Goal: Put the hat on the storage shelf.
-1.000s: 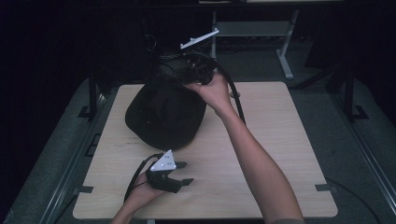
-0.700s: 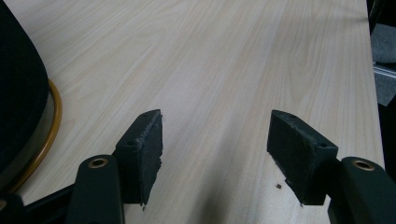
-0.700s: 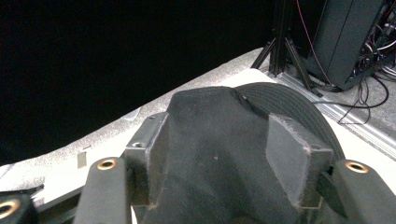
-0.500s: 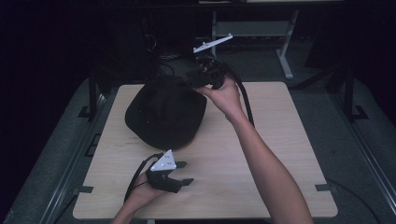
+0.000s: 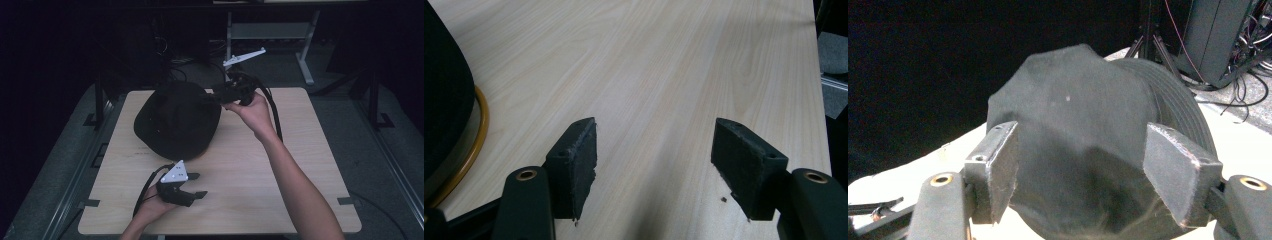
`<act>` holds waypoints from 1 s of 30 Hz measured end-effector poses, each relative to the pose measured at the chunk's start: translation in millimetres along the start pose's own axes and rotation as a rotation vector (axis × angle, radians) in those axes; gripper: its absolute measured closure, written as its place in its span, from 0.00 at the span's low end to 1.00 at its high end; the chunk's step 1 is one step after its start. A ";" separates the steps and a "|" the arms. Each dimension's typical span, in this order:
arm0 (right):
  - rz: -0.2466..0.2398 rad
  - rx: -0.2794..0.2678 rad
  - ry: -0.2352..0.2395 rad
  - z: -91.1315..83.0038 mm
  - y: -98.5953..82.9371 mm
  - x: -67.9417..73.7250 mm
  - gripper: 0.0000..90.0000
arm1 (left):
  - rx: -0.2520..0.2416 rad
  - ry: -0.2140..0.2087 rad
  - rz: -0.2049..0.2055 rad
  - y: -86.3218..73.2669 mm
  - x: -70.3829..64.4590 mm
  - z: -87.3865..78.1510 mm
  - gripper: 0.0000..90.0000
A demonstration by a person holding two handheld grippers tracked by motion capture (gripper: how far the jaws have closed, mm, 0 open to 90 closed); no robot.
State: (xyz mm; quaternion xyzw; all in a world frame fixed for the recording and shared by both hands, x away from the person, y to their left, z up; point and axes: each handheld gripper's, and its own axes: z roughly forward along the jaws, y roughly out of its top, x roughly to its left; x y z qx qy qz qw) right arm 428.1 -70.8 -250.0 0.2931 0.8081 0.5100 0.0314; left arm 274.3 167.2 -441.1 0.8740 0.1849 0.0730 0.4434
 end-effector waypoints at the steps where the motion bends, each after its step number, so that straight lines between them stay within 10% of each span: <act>1: 0.000 0.000 0.000 0.0 0.0 0.0 0.33 | 0.000 0.000 0.000 0.0 0.0 0.0 0.38; 30: 0.042 0.006 -0.029 -35.7 -43.8 -21.0 0.30 | -0.011 0.022 -0.008 -2.0 4.0 -3.1 0.37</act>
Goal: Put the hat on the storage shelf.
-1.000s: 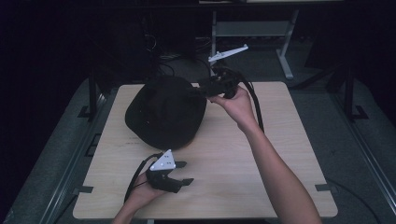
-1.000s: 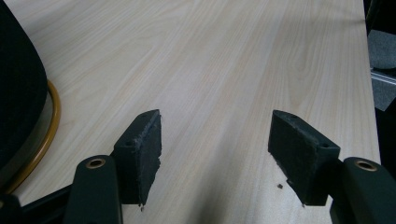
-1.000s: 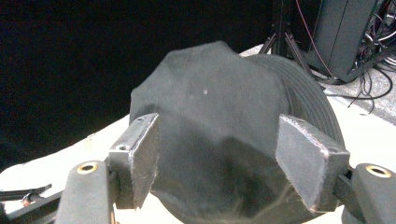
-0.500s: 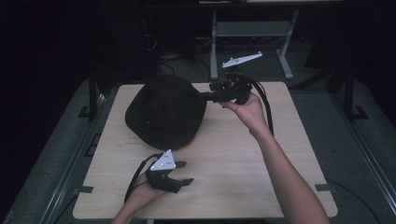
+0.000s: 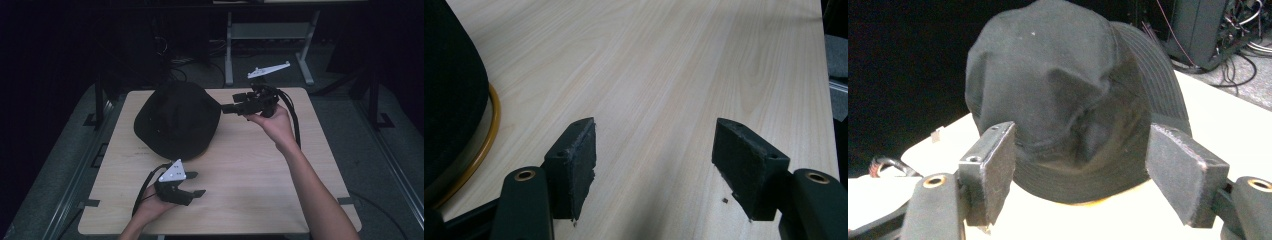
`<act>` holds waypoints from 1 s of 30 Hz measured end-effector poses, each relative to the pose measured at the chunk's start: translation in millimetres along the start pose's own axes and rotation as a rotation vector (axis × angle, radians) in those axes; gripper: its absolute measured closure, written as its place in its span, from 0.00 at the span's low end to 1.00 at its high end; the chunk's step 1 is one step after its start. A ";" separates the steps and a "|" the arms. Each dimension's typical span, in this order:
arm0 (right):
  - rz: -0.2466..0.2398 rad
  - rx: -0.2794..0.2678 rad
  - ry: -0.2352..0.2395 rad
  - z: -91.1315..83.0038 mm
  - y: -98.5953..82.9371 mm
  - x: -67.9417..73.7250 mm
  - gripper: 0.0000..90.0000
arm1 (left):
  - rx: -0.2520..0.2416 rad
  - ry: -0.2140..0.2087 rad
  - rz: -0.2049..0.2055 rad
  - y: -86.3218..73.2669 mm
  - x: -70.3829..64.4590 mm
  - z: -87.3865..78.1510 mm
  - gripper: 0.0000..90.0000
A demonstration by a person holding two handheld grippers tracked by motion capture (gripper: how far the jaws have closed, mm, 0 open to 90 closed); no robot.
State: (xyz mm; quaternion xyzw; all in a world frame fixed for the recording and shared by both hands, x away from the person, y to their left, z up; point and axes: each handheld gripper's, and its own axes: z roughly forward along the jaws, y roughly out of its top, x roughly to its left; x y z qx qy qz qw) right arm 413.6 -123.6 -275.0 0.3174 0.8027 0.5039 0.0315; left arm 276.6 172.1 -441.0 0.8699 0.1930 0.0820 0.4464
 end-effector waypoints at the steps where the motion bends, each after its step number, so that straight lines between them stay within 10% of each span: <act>1: 0.006 -0.002 0.000 -3.0 -2.6 -0.8 0.30 | 0.004 0.001 0.003 0.0 0.4 -0.2 0.37; 30: 0.061 -0.022 -0.020 -36.2 -53.7 -18.0 0.28 | 0.007 0.001 -0.009 -0.9 1.4 -0.4 0.37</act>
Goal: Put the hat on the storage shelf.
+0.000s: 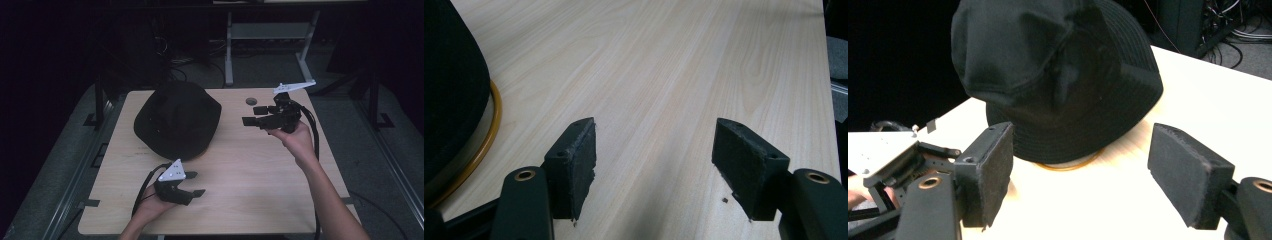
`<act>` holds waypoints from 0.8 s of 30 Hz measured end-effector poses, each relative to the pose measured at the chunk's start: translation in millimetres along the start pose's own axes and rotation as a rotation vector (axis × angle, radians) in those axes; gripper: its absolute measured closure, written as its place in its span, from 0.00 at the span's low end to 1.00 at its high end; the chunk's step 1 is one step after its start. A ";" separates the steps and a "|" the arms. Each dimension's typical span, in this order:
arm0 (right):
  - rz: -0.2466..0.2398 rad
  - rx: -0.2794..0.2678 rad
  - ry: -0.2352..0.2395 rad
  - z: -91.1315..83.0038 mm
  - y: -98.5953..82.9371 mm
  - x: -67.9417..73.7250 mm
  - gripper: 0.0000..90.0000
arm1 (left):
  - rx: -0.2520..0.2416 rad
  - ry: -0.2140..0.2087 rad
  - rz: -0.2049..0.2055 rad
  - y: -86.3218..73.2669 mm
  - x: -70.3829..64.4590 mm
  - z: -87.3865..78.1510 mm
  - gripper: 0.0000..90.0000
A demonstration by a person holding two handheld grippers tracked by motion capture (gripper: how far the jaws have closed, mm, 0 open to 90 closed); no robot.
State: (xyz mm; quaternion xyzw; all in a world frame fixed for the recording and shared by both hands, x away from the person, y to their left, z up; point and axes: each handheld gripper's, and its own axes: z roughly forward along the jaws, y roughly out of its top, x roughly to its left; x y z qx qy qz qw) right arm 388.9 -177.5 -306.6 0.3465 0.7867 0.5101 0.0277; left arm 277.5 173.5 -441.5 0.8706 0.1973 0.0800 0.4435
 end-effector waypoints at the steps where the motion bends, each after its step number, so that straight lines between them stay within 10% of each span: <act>1: 0.000 0.000 0.001 -0.6 -2.0 -0.8 0.28 | 0.001 0.000 0.001 -0.1 0.3 -0.1 0.37; 24: 0.057 0.006 0.012 -14.6 -48.1 -12.1 0.28 | -0.004 0.010 -0.009 -1.5 -0.6 -1.1 0.37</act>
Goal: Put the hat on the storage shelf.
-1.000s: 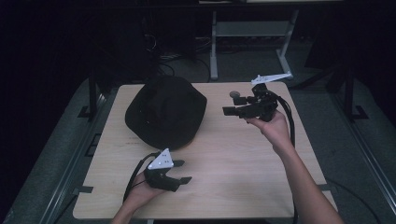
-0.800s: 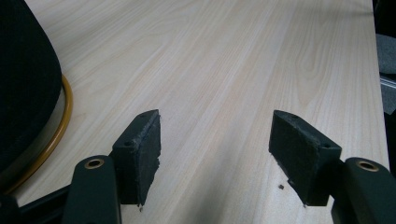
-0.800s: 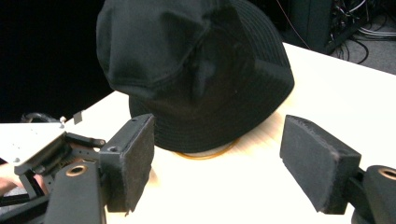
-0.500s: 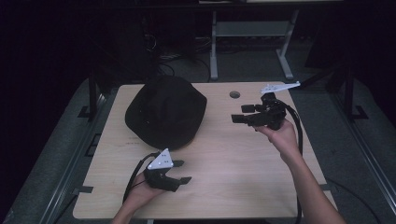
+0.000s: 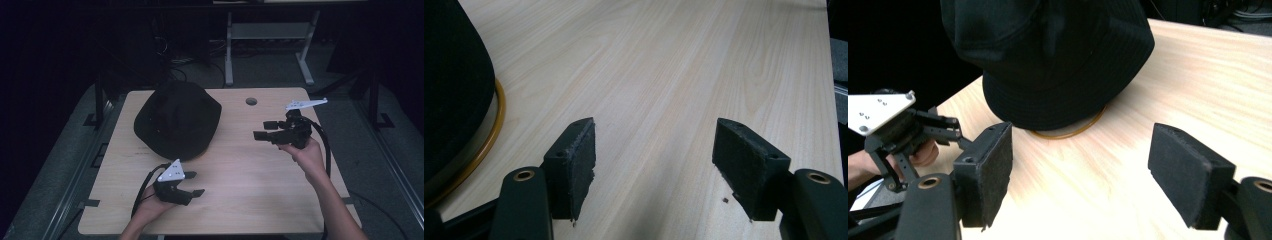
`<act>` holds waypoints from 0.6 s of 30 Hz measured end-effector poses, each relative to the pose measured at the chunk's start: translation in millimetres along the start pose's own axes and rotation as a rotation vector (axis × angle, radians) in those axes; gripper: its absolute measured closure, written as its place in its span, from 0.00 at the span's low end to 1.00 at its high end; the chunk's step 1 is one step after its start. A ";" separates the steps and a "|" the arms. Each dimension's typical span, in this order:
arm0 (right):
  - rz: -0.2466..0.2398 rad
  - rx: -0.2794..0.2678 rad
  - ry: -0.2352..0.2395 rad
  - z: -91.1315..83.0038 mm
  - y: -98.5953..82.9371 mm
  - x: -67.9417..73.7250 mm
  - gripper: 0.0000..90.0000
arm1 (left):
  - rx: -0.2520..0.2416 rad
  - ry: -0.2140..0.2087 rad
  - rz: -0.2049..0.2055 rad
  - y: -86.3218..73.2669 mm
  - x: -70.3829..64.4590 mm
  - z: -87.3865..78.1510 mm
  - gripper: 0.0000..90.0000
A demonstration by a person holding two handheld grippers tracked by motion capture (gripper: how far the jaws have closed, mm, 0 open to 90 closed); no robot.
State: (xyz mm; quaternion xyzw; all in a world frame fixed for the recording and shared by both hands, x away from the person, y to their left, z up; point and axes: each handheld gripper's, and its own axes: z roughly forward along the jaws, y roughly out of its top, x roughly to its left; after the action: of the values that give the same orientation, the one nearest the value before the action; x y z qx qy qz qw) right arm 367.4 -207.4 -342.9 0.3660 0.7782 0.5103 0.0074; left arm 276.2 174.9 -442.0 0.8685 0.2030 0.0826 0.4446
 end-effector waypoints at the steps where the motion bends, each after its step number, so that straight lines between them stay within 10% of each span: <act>1: -0.001 0.005 -0.003 -1.2 -4.2 -0.4 0.28 | 0.000 0.003 0.002 -0.1 0.2 -0.3 0.37; 18: 0.048 0.004 -0.012 -22.8 -45.6 -10.8 0.27 | -0.001 0.003 -0.010 -0.8 -0.3 1.2 0.37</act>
State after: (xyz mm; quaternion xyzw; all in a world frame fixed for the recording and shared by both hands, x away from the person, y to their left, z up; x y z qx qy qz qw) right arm 340.9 -241.3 -372.3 0.3876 0.7701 0.5067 -0.0009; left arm 276.1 174.3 -443.4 0.8671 0.2080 0.0819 0.4452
